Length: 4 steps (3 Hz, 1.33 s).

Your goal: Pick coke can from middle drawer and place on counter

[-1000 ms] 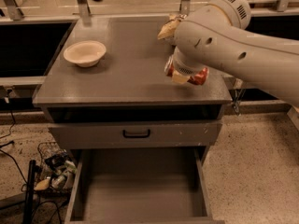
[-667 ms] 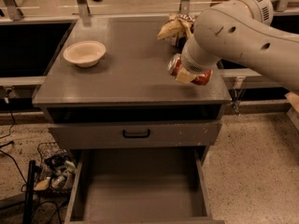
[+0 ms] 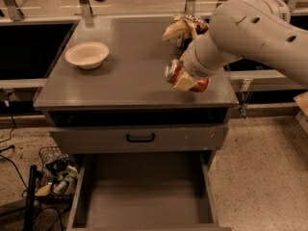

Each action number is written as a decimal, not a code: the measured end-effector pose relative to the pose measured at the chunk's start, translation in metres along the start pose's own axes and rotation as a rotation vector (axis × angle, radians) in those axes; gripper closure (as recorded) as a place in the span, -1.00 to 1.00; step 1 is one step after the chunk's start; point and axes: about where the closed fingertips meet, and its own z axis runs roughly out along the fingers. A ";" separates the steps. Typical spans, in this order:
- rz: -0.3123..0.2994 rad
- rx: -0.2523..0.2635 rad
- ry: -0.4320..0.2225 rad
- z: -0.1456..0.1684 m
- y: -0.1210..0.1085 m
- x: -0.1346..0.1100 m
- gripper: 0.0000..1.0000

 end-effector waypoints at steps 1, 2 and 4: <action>-0.008 0.060 0.096 -0.002 -0.010 0.008 1.00; -0.008 0.057 0.092 -0.002 -0.010 0.007 1.00; -0.082 0.069 0.179 0.011 -0.004 -0.003 1.00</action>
Offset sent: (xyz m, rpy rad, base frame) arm 0.0010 -0.0009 -0.0004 -0.0406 -0.0062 -0.0247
